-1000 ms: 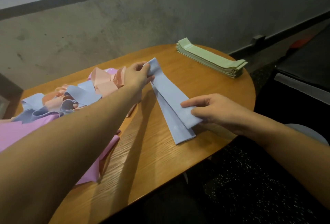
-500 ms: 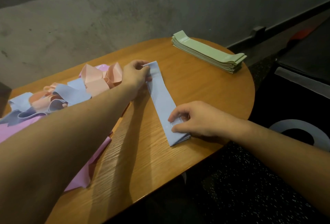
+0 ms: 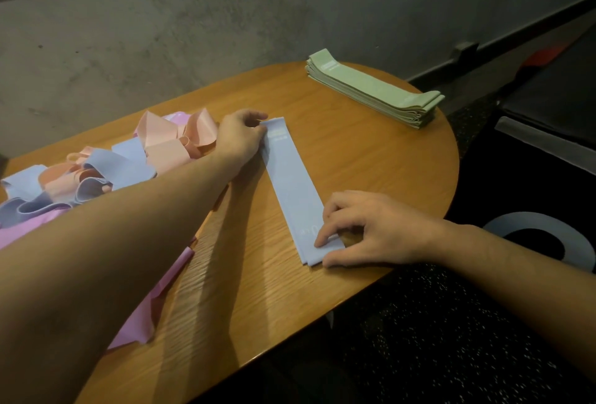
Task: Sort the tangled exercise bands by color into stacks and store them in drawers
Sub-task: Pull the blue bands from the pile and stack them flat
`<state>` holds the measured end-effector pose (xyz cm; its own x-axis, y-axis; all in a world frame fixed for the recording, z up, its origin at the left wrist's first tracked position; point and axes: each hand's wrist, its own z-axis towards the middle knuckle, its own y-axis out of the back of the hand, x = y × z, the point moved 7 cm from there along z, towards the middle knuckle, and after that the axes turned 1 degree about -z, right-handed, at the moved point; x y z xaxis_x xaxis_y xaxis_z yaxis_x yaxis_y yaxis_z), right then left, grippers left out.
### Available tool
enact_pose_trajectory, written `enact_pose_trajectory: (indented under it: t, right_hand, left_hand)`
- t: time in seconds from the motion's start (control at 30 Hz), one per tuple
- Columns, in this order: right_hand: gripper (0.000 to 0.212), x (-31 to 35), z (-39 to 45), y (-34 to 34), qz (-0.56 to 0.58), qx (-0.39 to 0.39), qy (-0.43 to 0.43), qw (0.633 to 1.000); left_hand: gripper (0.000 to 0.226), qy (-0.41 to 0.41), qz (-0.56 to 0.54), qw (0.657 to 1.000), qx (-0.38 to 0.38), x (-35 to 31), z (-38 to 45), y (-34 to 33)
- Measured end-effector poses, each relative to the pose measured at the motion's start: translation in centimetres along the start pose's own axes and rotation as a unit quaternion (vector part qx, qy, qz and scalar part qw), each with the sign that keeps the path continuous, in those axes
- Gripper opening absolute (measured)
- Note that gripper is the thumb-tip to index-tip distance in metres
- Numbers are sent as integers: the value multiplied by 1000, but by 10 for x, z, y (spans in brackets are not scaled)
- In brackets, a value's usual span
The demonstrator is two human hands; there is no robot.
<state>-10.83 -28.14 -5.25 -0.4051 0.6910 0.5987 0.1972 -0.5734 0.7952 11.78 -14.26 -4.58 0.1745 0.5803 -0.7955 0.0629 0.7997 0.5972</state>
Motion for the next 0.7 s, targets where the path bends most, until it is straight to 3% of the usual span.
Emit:
enact_pose_trajectory:
  t: [0.2,0.5,0.7]
  right_hand:
    - [13,6,6,2,10,-63,30,998]
    - [27,3,3,-6,-31,-28,59,997]
    - [22,2,1,-6,-53,-42,60,996]
  left_hand:
    - [32,-4,30,1000,-6,3,2,0]
    - [30,-3,92,996,-5,6,7,-1]
    - [33,-27,164,985,41,2,12,-7]
